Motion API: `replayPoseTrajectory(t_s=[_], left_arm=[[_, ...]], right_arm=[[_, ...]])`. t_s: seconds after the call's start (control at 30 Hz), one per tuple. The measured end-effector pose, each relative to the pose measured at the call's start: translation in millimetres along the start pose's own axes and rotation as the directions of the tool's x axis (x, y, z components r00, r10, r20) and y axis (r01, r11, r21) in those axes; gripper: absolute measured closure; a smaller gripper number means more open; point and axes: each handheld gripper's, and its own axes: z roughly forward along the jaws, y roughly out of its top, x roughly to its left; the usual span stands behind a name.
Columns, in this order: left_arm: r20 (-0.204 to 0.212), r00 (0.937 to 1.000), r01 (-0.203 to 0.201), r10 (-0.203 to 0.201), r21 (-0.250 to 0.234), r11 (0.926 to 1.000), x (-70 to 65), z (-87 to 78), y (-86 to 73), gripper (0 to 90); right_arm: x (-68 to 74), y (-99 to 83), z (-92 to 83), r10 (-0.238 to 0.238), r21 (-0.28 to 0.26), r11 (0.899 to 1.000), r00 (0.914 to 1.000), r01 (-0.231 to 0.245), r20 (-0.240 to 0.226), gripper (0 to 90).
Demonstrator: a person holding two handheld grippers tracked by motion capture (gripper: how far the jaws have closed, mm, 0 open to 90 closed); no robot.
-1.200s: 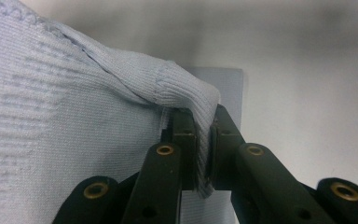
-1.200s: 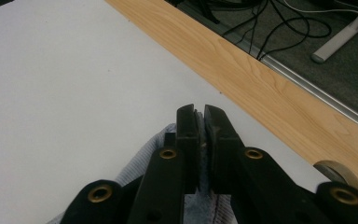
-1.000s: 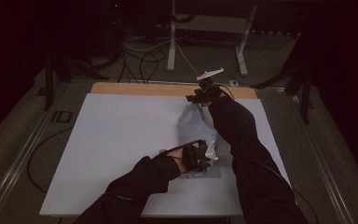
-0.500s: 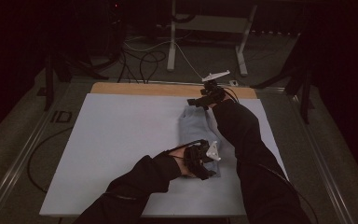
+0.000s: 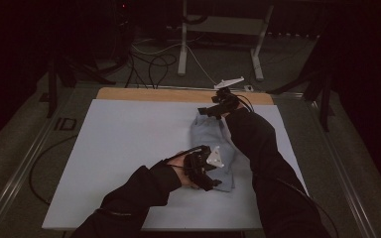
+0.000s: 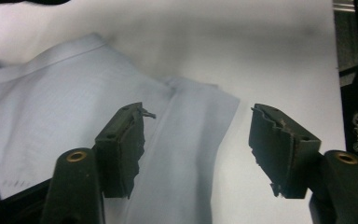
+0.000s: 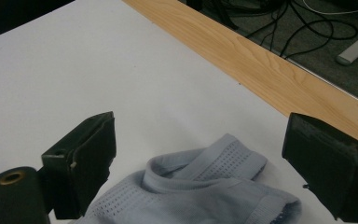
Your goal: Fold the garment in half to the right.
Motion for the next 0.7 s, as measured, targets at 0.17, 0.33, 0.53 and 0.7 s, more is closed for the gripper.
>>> replayPoseTrajectory(t_s=[0.17, 0.33, 0.53, 0.7], left_arm=[[-0.002, 0.9999, 0.013, -0.013, -0.010, 0.9999, 3.7, -8.0, -6.4, 36.0], [0.009, 0.9996, 0.027, -0.027, -0.018, 0.9995, 6.7, -13.7, -13.4, 36.0], [0.012, 0.9976, 0.068, -0.068, -0.020, 0.9975, 12.9, -24.1, -30.4, 34.4], [0.011, 0.9950, 0.100, -0.100, -0.013, 0.9949, 18.5, -34.0, -48.5, 32.7]], right_arm=[[4.0, -3.1, -2.5, -0.008, -0.006, 1.000, 0.9999, 0.008, -0.006, 9.8], [7.2, -7.1, -4.9, -0.015, -0.012, 1.000, 0.9998, 0.015, -0.011, 9.8], [10.3, -13.6, -11.6, -0.031, -0.009, 0.999, 0.9995, 0.031, -0.002, 9.8], [12.3, -18.2, -19.4, -0.035, -0.015, 0.999, 0.9994, 0.035, 0.003, 9.8]])
